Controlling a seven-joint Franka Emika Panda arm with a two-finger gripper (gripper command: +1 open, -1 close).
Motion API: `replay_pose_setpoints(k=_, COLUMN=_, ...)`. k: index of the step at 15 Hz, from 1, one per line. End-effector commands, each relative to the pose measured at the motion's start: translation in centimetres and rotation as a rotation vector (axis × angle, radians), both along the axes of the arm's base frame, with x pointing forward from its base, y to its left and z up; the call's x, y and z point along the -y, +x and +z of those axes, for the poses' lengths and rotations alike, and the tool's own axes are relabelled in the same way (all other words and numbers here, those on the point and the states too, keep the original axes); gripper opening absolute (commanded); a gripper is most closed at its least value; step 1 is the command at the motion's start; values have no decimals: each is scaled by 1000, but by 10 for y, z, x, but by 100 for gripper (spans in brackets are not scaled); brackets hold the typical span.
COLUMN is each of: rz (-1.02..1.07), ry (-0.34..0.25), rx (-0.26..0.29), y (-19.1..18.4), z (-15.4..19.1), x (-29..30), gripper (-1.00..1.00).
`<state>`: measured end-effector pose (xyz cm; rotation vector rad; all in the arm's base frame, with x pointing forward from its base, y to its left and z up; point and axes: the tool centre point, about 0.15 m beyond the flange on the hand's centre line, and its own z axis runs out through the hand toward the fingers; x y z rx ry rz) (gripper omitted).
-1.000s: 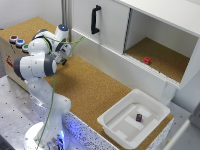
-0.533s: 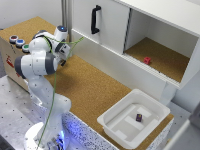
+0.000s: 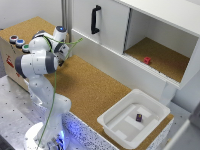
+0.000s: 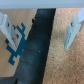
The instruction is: Open the drawer
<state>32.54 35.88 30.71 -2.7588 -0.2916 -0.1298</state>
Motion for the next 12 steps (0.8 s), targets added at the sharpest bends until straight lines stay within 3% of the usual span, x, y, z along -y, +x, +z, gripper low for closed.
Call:
replay_pose_setpoints(k=1, rz=18, ry=46, rx=-10, y=9, z=-26, x=-15, gripper=-100)
replay_pose_setpoints(k=6, rz=27, ry=46, rx=-6, y=7, z=-25, x=-12, gripper=-100)
replay_pose_setpoints(k=12, rz=-9, ry=84, rx=-40, y=-4, z=-37, x=5, gripper=-100)
